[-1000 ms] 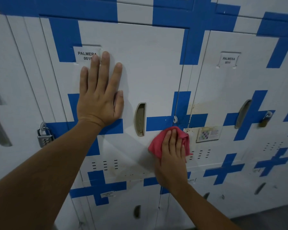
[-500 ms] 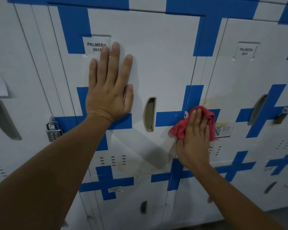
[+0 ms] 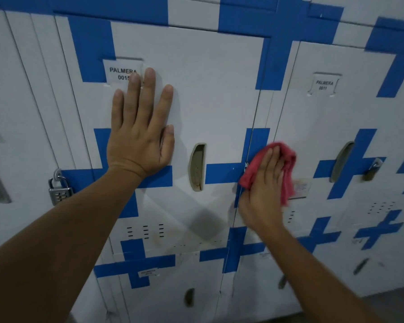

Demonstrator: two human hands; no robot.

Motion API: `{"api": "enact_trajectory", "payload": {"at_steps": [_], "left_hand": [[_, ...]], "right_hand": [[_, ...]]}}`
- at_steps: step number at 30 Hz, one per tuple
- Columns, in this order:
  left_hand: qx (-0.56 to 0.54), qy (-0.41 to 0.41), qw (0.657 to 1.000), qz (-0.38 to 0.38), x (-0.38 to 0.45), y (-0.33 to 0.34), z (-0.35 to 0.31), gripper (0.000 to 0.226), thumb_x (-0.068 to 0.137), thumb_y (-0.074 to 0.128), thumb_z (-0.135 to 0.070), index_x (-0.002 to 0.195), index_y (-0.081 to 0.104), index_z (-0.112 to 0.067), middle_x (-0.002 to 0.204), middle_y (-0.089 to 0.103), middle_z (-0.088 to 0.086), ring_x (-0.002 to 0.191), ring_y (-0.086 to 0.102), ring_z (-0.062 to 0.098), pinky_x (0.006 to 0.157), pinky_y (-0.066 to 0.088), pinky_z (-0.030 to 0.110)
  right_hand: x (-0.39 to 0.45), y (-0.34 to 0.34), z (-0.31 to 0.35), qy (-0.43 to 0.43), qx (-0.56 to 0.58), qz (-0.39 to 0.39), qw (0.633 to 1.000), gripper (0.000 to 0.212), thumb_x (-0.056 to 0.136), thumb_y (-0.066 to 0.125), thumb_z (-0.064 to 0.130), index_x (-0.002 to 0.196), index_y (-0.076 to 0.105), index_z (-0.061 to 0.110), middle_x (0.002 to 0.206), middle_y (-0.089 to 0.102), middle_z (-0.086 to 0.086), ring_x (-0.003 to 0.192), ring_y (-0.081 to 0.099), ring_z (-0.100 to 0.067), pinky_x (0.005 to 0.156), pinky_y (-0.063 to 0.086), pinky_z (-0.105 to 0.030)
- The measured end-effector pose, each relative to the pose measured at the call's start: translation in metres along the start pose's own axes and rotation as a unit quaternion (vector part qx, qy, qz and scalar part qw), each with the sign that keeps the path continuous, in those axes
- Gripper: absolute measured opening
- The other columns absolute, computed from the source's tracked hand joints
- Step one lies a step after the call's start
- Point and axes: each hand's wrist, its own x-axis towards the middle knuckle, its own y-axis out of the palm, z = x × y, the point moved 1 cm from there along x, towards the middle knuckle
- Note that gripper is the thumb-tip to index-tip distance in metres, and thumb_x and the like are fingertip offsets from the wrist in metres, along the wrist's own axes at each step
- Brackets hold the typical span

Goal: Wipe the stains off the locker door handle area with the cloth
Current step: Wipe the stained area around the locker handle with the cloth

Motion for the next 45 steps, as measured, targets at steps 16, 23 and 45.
{"api": "enact_trajectory", "payload": {"at_steps": [16,23,45], "left_hand": [[0.01,0.002,1.0,0.003,0.0,0.001,0.0,0.068,0.1,0.033,-0.037,0.16,0.013,-0.012,0.164,0.013,0.023,0.152,0.01,0.041,0.123,-0.001,0.05],[0.008,-0.002,1.0,0.003,0.0,0.0,-0.001,0.067,0.099,0.036,-0.036,0.16,0.016,-0.012,0.164,0.014,0.022,0.152,0.011,0.04,0.124,0.0,0.05],[0.006,-0.007,1.0,0.013,-0.001,0.001,0.0,0.071,0.099,0.037,-0.037,0.16,0.01,-0.014,0.165,0.01,0.019,0.153,0.008,0.038,0.124,0.002,0.05]], "right_hand": [[-0.019,0.026,0.095,-0.06,0.086,-0.018,0.994,0.099,0.085,0.05,0.008,0.149,-0.025,0.017,0.154,-0.032,0.004,0.145,-0.026,-0.024,0.119,-0.01,-0.044],[-0.051,0.041,0.028,-0.161,-0.074,0.089,0.98,0.115,0.078,0.067,0.012,0.152,-0.021,0.018,0.161,-0.013,-0.002,0.148,-0.012,-0.029,0.118,0.008,-0.054],[-0.028,0.03,0.066,-0.181,-0.095,0.02,0.979,0.103,0.08,0.063,0.024,0.155,-0.006,0.013,0.163,-0.004,-0.006,0.149,-0.006,-0.03,0.119,-0.002,-0.049]]}}
